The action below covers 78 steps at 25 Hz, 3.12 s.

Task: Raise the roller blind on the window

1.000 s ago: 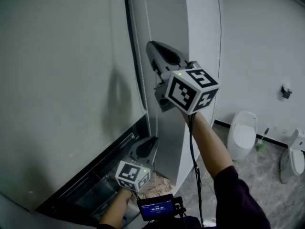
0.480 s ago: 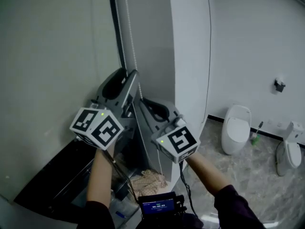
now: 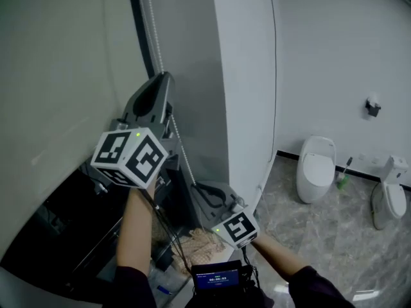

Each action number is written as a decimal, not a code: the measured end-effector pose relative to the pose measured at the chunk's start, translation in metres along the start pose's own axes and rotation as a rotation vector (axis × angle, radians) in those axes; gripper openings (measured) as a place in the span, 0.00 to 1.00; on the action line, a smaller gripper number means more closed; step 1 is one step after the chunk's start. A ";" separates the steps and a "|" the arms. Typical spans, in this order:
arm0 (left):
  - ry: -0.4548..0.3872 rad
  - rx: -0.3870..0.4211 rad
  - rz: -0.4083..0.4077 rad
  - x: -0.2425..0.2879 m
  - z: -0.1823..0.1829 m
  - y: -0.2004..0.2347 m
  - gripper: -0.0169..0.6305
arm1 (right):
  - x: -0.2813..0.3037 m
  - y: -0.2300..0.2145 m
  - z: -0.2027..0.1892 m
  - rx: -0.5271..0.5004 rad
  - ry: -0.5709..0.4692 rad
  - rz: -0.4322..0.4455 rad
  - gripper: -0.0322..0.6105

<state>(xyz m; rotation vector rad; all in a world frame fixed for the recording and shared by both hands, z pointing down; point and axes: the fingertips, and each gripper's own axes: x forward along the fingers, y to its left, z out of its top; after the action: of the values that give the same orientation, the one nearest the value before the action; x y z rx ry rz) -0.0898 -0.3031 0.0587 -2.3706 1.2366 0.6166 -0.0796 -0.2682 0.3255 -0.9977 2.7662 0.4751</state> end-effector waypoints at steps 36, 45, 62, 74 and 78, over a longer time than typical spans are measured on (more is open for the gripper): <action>0.286 -0.087 -0.013 -0.147 -0.203 -0.048 0.05 | 0.091 -0.090 0.238 0.117 -0.423 0.049 0.08; 0.154 -0.053 0.023 -0.128 -0.132 -0.024 0.06 | 0.071 -0.083 0.224 0.029 -0.383 0.018 0.08; 0.047 -0.054 -0.073 -0.015 -0.023 -0.011 0.18 | 0.017 -0.040 0.054 0.124 -0.142 0.020 0.08; 0.076 -0.028 -0.055 -0.009 -0.028 -0.009 0.06 | 0.014 -0.035 0.053 0.138 -0.147 0.013 0.08; 0.052 -0.006 -0.023 -0.022 -0.027 -0.004 0.05 | 0.011 -0.050 0.048 0.206 -0.153 0.037 0.08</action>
<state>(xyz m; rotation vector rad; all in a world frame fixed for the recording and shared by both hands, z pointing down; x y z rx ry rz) -0.0921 -0.3005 0.0938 -2.4165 1.2289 0.5562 -0.0537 -0.2943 0.2656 -0.8282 2.6361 0.2520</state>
